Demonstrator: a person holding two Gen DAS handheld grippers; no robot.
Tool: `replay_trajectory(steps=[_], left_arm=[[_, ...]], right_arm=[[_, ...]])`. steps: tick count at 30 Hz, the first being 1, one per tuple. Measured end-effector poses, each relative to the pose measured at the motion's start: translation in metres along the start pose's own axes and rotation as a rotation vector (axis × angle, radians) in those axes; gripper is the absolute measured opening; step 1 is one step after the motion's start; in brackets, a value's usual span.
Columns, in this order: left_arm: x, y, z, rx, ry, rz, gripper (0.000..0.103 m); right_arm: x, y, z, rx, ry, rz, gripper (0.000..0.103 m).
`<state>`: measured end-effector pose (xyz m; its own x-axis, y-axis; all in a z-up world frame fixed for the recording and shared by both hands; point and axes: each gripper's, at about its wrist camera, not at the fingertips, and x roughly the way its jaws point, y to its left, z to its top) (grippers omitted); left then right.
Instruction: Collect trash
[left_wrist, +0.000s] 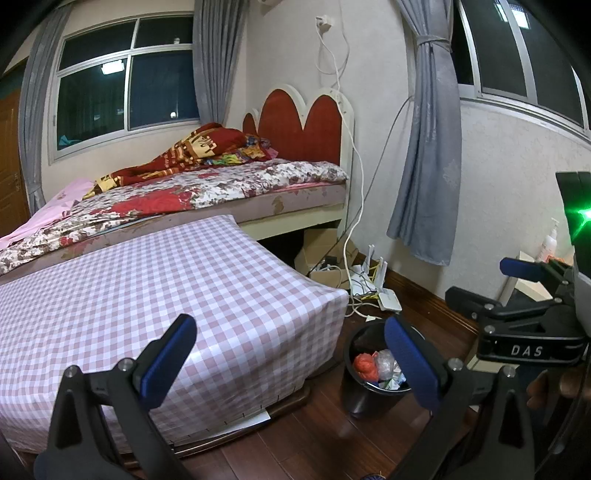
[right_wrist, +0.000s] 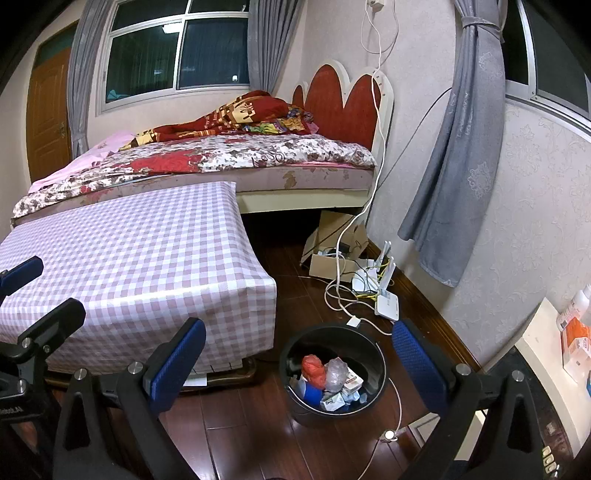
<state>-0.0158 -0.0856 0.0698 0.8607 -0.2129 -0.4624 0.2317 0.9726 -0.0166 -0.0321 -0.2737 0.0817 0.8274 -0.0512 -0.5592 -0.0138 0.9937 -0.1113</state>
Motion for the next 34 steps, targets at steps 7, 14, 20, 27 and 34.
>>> replay_trajectory(steps=[7, 14, 20, 27, 34], left_arm=[[0.0, 0.0001, -0.0002, 0.001, 0.0, -0.005, 0.102], [-0.0003, -0.0008, -0.0006, 0.001, -0.003, -0.004, 0.102], [-0.0005, -0.0003, 0.0003, 0.01, -0.007, -0.007, 0.102], [-0.0036, 0.0067, 0.001, 0.008, -0.041, -0.005, 0.102], [-0.0047, 0.0074, -0.0009, 0.003, -0.037, -0.032, 0.102]], right_arm=[[0.0002, 0.0001, 0.0001, 0.0, 0.001, 0.0, 0.102], [0.0004, -0.0009, 0.0002, -0.001, 0.001, 0.002, 0.102], [0.0, -0.0013, -0.0023, -0.001, 0.003, 0.003, 0.102], [-0.0019, -0.001, -0.0082, 0.002, 0.013, -0.001, 0.102], [-0.0008, 0.0003, -0.0068, 0.003, 0.017, -0.003, 0.102]])
